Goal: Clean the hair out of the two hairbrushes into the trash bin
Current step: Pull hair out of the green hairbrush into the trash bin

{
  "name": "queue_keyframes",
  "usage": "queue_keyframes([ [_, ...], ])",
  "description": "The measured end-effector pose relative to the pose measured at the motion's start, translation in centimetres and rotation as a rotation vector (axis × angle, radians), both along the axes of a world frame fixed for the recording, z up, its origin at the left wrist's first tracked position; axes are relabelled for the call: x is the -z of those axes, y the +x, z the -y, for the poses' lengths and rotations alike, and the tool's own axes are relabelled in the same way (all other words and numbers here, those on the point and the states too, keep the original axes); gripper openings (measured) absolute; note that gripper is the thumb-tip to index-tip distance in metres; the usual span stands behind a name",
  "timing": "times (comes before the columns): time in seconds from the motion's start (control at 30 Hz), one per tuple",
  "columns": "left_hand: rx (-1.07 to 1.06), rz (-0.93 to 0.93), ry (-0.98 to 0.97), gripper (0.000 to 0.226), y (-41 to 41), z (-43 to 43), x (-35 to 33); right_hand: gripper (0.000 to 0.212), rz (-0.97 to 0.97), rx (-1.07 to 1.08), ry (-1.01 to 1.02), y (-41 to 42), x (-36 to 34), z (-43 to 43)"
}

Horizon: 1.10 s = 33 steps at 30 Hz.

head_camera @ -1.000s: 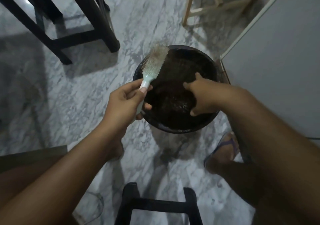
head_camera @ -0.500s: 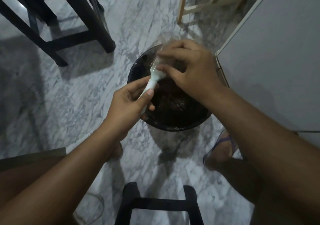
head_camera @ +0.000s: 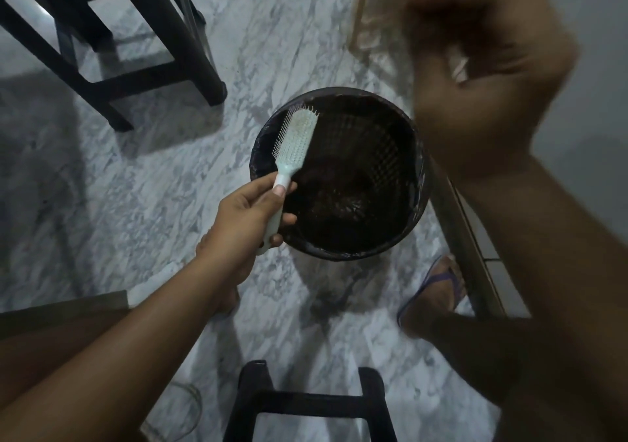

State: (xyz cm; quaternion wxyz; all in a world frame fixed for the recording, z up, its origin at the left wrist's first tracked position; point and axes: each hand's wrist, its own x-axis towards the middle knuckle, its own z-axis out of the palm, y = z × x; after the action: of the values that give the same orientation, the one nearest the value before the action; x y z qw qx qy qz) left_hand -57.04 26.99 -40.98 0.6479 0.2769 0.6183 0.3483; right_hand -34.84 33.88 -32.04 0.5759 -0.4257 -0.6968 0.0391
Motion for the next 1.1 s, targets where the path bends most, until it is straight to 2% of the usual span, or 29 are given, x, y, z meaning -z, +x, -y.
queue_keyframes([
  [0.07,0.011,0.005,0.032,0.024,0.1,-0.1,-0.3,0.011,0.144,-0.001,-0.267,0.0,2.2,0.2],
  [0.13,0.008,0.024,0.054,0.023,0.4,-0.2,-0.6,0.028,0.408,-0.028,-0.703,0.2,4.6,0.2],
  [0.17,0.008,0.031,0.062,0.023,0.5,-0.3,-0.8,0.052,0.591,-0.047,-0.967,0.4,5.5,0.2],
  [0.2,0.009,0.034,0.069,0.024,0.6,-0.3,-0.9,0.085,0.780,-0.081,-1.225,0.6,6.0,0.2],
  [0.23,0.012,0.036,0.077,0.025,0.6,-0.3,-1.0,0.113,0.922,-0.125,-1.419,0.7,6.1,0.4],
  [0.27,0.014,0.034,0.083,0.026,0.7,-0.3,-1.0,0.126,0.988,-0.170,-1.512,0.9,6.0,0.5],
  [0.3,0.015,0.031,0.088,0.026,0.7,-0.4,-1.1,0.126,0.967,-0.196,-1.506,1.0,5.6,0.4],
  [0.33,0.019,0.024,0.094,0.026,0.6,-0.4,-1.1,0.114,0.877,-0.193,-1.430,1.2,5.4,0.4],
  [0.43,0.042,0.003,0.106,0.023,0.6,-0.2,-1.2,0.048,0.489,-0.086,-1.114,1.6,4.7,-0.2],
  [0.47,0.045,0.001,0.106,0.023,0.6,-0.2,-1.2,0.036,0.449,-0.064,-1.052,1.6,4.7,-0.4],
  [0.57,0.058,-0.010,0.099,0.026,0.7,-0.1,-1.4,0.030,0.518,-0.032,-0.881,0.7,5.3,-0.4],
  [0.67,0.060,-0.011,0.091,0.029,1.1,0.2,-1.8,0.032,0.359,-0.028,-0.680,-0.7,5.7,-0.5],
  [0.8,0.076,-0.001,0.119,0.030,1.5,0.8,-2.2,0.051,0.305,0.004,-0.710,-1.5,5.9,-0.8],
  [1.0,0.096,-0.042,0.201,0.033,1.3,1.3,-2.1,0.022,0.236,0.047,-0.634,-1.6,5.9,-1.4],
  [1.1,0.097,-0.013,0.184,0.032,1.2,1.3,-2.1,0.016,0.247,0.038,-0.587,-2.0,6.0,-1.3],
])
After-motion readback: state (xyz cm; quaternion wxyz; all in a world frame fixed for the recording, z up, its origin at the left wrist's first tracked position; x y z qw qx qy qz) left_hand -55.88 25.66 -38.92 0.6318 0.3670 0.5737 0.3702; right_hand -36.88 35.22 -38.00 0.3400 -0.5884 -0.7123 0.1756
